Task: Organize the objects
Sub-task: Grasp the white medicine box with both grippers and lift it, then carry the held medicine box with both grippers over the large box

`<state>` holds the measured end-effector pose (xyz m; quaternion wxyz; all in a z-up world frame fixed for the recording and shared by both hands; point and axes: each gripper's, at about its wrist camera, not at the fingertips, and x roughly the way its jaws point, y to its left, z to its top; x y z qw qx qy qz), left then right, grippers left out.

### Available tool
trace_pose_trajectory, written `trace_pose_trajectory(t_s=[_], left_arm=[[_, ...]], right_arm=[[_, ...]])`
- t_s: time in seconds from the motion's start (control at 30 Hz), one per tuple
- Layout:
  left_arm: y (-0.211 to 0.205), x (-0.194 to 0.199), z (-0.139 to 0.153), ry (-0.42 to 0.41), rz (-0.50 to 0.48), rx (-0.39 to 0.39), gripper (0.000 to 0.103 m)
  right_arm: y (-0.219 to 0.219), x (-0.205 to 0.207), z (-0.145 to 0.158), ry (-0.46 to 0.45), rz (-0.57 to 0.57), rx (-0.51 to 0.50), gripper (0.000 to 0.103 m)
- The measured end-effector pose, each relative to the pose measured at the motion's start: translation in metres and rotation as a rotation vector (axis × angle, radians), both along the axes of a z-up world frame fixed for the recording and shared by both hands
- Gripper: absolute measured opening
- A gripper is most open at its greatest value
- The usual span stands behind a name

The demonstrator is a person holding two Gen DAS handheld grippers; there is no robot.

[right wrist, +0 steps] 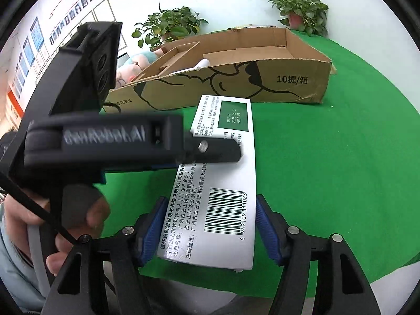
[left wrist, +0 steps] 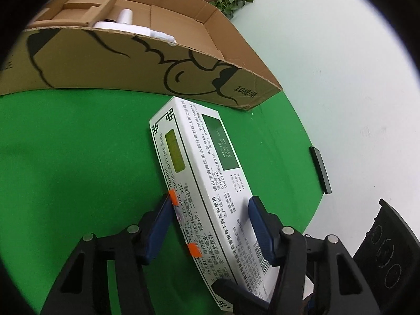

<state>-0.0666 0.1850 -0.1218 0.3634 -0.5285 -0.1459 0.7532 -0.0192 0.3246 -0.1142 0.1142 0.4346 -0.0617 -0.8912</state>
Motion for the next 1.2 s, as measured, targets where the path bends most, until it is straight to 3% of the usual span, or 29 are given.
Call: trace_pose_trajectory(t_s=[0.2, 0.53, 0.87, 1.07, 1.2], left_arm=[[-0.011, 0.003, 0.003, -0.016, 0.025, -0.006, 0.055], [-0.016, 0.007, 0.044, 0.083, 0.045, -0.008, 0.051], [-0.027, -0.016, 0.151, 0.309, 0.08, 0.03, 0.05], [-0.027, -0.031, 0.212, 0.416, 0.083, 0.067, 0.05], [-0.017, -0.057, 0.244, 0.447, 0.079, 0.078, 0.05]], right_arm=[[-0.011, 0.0, 0.0, 0.0, 0.027, 0.008, 0.062], [-0.025, 0.008, 0.02, 0.049, 0.034, 0.04, 0.062], [-0.043, -0.021, 0.098, 0.249, 0.05, 0.059, 0.062], [-0.045, -0.043, 0.158, 0.371, 0.054, 0.085, 0.062], [-0.045, -0.062, 0.188, 0.404, 0.04, 0.124, 0.062]])
